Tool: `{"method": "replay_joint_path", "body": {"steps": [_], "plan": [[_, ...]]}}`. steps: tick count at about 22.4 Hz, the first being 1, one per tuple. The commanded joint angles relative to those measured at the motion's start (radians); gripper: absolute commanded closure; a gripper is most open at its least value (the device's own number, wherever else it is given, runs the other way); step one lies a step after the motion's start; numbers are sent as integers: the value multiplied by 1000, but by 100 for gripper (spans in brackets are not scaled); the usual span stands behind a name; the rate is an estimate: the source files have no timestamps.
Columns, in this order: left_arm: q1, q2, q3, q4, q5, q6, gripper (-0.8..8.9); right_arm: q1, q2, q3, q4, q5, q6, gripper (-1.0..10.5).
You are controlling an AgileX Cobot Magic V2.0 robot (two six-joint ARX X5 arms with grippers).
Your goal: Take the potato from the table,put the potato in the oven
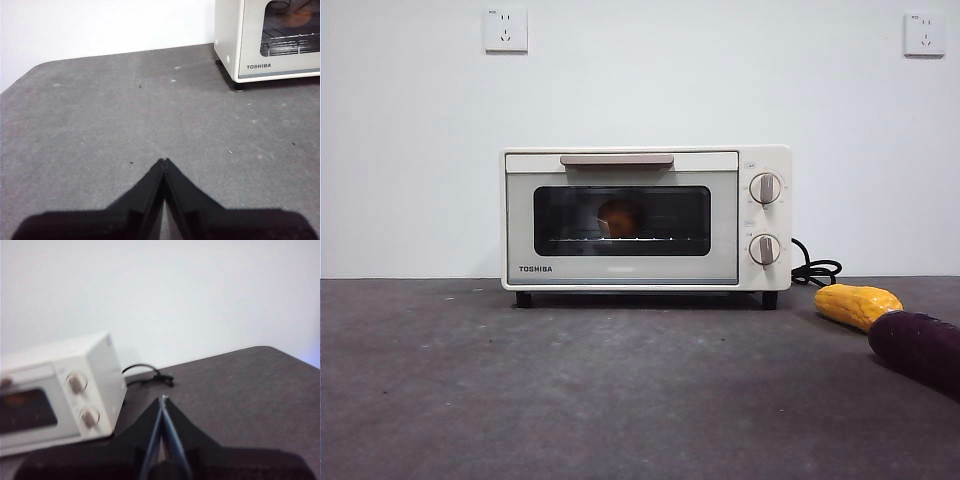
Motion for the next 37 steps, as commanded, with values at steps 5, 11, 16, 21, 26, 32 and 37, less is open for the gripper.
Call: {"method": "replay_joint_path", "body": {"steps": [5, 11, 16, 21, 26, 32, 37], "plan": [[3, 0, -10, 7, 1, 2, 818, -10, -3, -102, 40, -13, -69, 945], [3, 0, -10, 7, 1, 2, 818, -10, -4, -159, 71, -23, -83, 945], [3, 2, -10, 7, 1, 2, 818, -9, -25, -159, 22, -22, -127, 945], [3, 3, -10, 7, 1, 2, 818, -8, -76, -159, -72, -5, -131, 945], [3, 13, -10, 7, 1, 2, 818, -8, -76, -159, -165, 36, -166, 945], [3, 18, -10, 7, 1, 2, 818, 5, -76, -159, -189, 52, -174, 945], [3, 21, -10, 7, 1, 2, 817, 13, -76, -159, -187, 53, -176, 945]]}}
